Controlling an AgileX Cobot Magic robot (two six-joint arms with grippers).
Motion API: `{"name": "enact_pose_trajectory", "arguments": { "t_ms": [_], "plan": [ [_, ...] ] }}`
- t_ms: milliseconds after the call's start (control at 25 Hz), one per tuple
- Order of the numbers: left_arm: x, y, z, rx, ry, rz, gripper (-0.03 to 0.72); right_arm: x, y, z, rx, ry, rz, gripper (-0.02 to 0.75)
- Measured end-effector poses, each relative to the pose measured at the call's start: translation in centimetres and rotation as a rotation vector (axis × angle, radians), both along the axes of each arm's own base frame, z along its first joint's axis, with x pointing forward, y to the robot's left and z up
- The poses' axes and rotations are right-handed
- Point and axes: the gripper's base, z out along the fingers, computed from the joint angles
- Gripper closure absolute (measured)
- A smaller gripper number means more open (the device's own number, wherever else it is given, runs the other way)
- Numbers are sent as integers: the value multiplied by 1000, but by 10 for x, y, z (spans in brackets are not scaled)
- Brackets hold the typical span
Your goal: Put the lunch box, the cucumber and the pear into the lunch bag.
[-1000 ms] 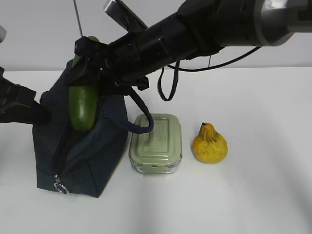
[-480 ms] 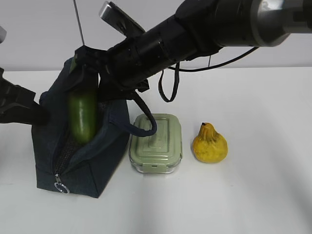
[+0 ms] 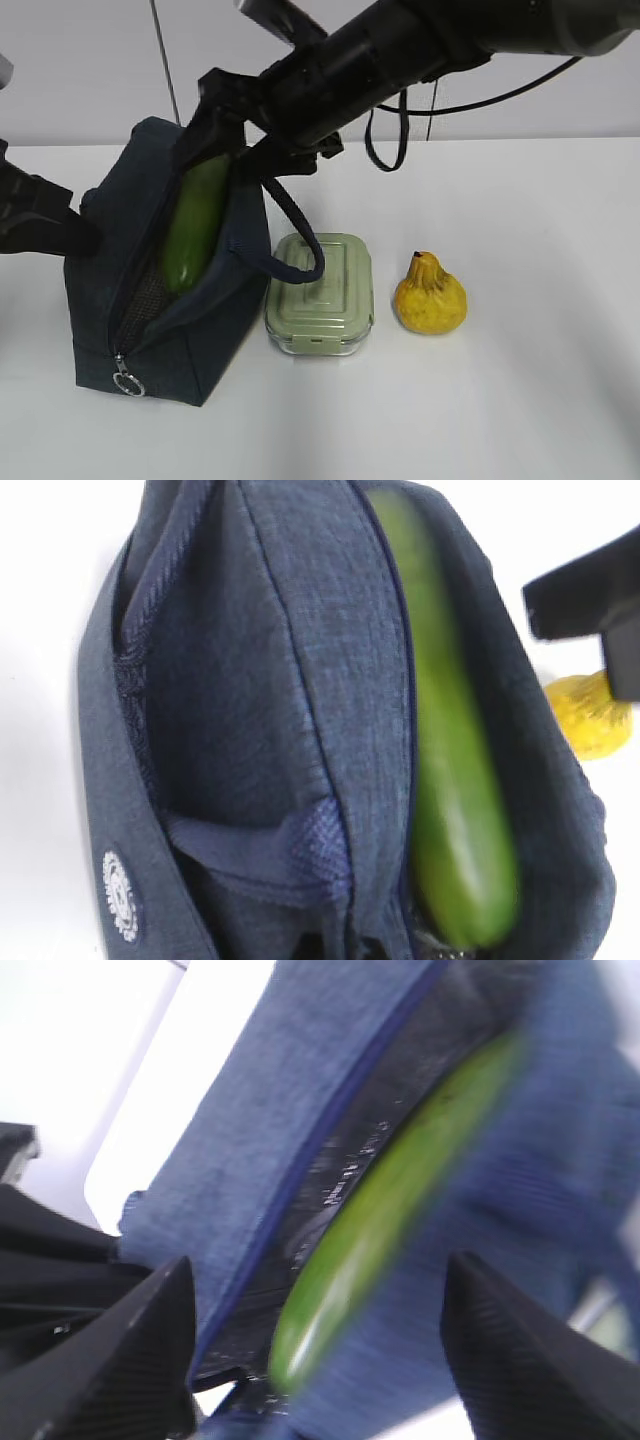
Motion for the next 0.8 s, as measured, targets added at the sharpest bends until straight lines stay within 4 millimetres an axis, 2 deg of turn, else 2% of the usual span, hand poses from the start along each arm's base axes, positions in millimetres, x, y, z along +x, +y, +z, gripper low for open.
{"name": "enact_pose_trajectory", "arguments": {
  "t_ms": [240,360,600,800],
  "plan": [
    [0,0,0,0,0,0,685,-1,-20,16,-78,-59,-5,154],
    [0,0,0,2,0,-1,685,-5,-34,24,-196,-92,-13,154],
    [0,0,0,2,0,-1,685,-7,-79,11,-622,-9,-76,155],
    [0,0,0,6,-5,1,685,-6,-92,-6,-802,71,-88,196]
  ]
}}
